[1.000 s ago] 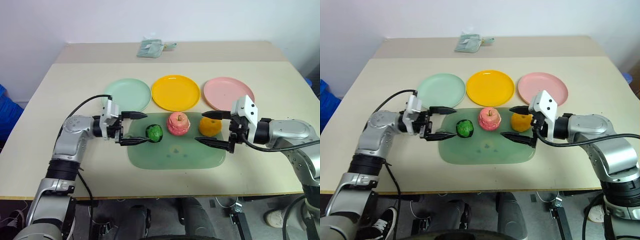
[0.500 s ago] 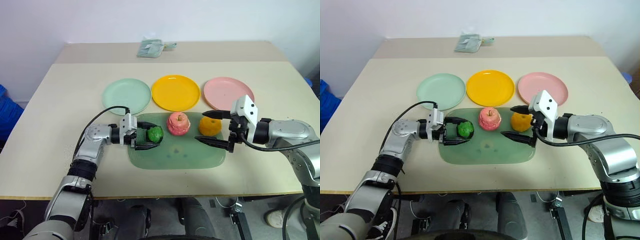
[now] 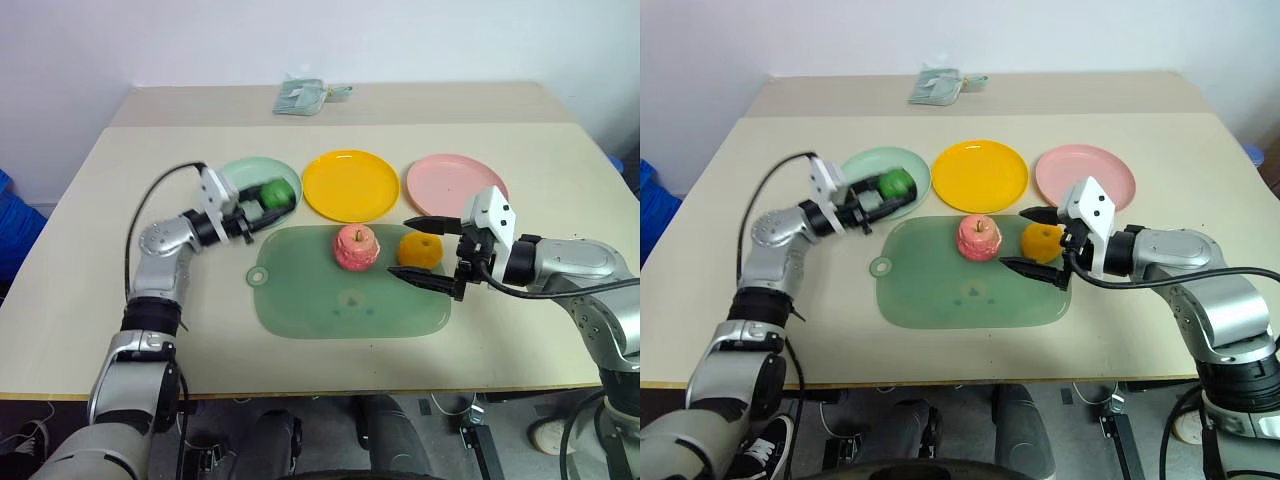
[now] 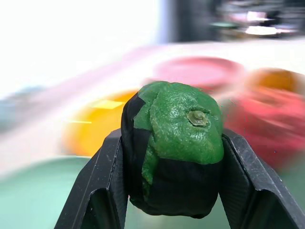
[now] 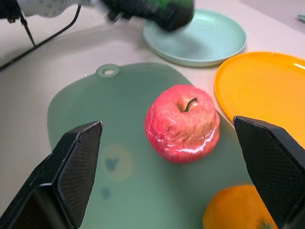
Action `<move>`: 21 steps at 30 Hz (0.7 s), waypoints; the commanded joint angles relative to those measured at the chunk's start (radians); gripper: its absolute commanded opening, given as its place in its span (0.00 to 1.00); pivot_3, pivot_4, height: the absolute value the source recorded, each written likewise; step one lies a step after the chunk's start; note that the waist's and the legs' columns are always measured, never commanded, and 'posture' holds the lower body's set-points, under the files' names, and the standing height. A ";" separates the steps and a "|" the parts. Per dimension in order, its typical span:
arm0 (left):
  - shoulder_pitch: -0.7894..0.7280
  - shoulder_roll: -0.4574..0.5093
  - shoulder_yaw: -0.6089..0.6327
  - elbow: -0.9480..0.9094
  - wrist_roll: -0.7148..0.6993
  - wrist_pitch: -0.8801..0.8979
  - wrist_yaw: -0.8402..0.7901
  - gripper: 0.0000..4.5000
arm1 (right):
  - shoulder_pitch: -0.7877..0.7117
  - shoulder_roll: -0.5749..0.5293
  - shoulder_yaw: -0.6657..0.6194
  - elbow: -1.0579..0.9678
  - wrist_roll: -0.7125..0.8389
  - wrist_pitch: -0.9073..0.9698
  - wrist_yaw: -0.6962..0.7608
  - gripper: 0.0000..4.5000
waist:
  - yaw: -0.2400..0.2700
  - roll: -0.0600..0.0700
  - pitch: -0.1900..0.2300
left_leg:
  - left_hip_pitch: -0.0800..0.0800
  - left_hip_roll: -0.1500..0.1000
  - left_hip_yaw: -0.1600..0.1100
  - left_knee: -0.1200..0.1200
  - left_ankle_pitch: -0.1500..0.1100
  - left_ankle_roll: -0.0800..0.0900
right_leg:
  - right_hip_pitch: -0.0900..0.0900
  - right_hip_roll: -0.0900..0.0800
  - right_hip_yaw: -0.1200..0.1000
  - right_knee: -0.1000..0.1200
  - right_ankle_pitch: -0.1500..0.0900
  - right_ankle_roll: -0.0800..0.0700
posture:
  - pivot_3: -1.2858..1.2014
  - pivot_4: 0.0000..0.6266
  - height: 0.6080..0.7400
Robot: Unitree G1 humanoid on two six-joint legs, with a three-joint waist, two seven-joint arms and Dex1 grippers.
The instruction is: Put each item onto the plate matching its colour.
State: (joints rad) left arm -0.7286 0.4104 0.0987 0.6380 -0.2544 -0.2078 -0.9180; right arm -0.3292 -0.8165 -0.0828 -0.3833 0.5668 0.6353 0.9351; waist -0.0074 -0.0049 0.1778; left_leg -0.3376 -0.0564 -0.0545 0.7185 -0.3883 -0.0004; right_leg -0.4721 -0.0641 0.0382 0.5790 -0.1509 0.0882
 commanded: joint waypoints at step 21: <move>0.150 0.139 0.004 -0.336 -0.305 0.300 -0.443 0.99 | -0.105 -0.020 0.078 0.197 -0.162 0.057 -0.064 1.00 | -0.013 0.000 0.000 | -0.001 0.000 0.002 -0.001 0.000 0.000 | -0.001 0.000 0.002 0.001 0.000 0.000 | 0.52 0.24 1.00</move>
State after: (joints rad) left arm -0.5899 0.5171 0.1005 0.3760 -0.5018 0.0389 -1.2716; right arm -0.4103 -0.8329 -0.0008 -0.1934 0.4062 0.6586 0.8836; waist -0.0208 -0.0049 0.1777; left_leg -0.3381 -0.0563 -0.0530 0.7175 -0.3885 -0.0001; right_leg -0.4734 -0.0641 0.0397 0.5798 -0.1508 0.0882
